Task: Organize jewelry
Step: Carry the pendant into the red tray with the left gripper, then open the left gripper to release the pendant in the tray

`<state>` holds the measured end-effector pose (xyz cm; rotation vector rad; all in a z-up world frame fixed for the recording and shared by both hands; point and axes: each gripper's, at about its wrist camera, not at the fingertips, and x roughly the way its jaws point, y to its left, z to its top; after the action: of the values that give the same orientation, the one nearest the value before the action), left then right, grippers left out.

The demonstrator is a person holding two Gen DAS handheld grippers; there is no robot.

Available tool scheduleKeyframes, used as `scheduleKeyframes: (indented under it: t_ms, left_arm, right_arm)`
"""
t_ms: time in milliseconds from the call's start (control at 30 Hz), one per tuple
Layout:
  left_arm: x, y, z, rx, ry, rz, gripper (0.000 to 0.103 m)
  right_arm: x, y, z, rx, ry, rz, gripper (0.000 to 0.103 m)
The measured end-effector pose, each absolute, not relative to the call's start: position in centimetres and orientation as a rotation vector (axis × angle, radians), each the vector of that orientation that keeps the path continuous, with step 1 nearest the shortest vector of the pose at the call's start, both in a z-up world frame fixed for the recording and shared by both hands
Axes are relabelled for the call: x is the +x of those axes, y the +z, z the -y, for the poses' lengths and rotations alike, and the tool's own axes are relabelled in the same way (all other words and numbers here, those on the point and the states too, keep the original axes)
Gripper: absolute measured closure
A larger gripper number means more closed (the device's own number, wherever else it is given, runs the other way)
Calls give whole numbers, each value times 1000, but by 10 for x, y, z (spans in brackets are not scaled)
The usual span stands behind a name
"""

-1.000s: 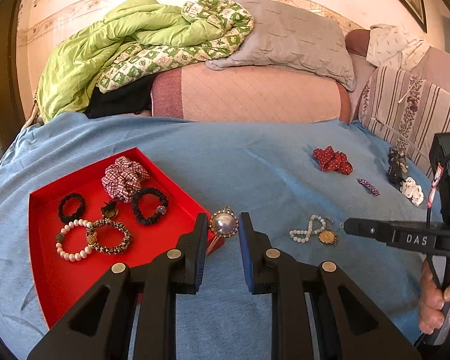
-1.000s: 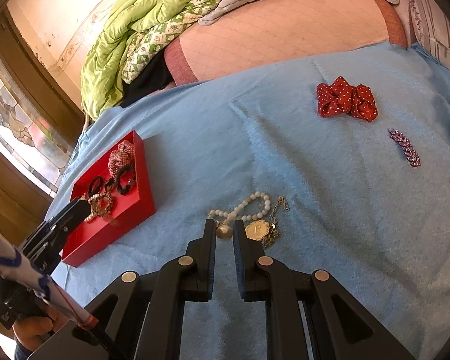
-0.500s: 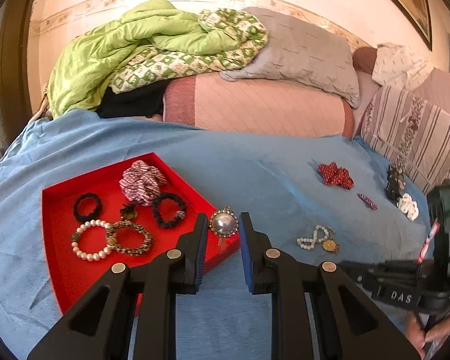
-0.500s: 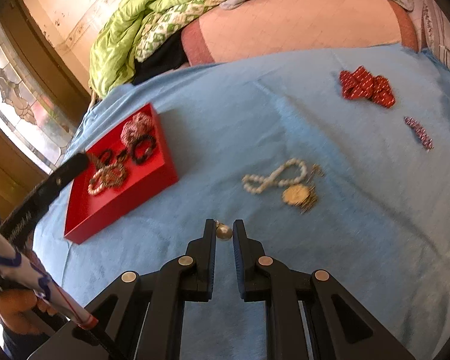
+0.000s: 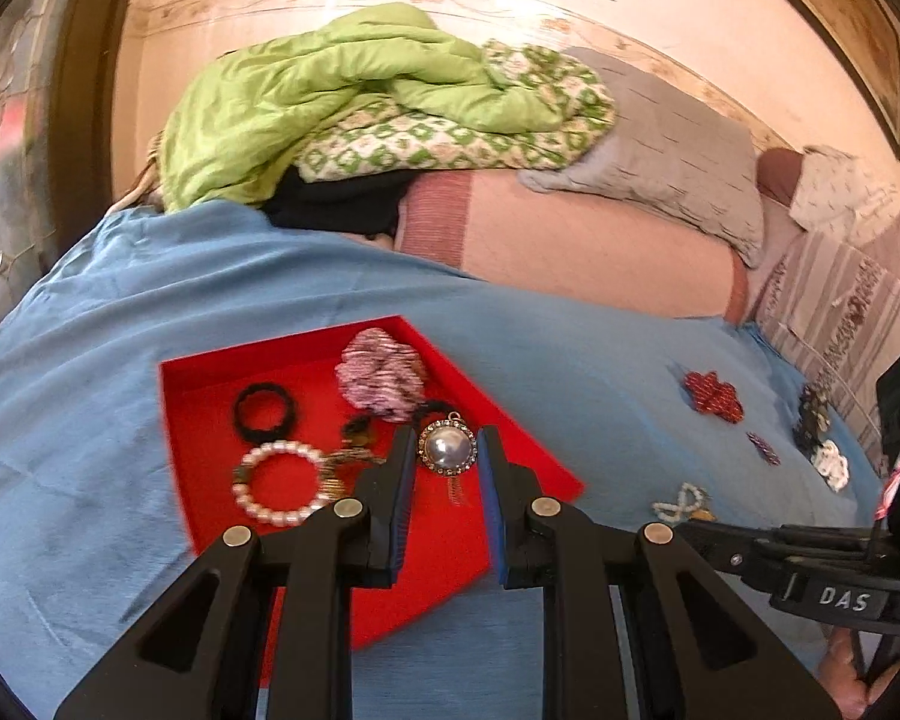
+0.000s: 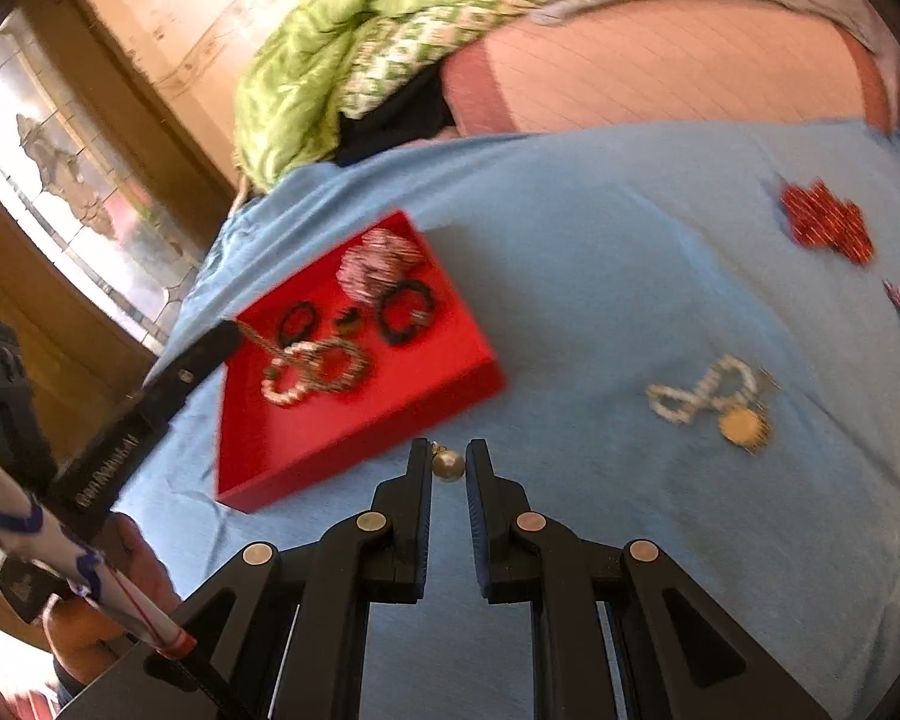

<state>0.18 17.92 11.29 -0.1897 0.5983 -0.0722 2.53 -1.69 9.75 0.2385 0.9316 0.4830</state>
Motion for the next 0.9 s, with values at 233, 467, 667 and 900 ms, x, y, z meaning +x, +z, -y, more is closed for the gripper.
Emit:
scheduleKeyframes:
  t_ms: [233, 467, 667, 900]
  left_arm:
    - [14, 90, -233, -296, -21, -693, 83]
    - [24, 69, -247, -332, -12, -775, 83]
    - [33, 52, -251, -380, -14, -845, 83]
    - [37, 43, -252, -379, 1, -889, 83]
  right_arm:
    - [47, 99, -34, 229, 544, -970, 90]
    - [80, 79, -67, 270, 548, -1054, 90]
    - [105, 61, -78, 238, 485, -1108, 90]
    - [120, 41, -85, 190, 430, -1155, 90]
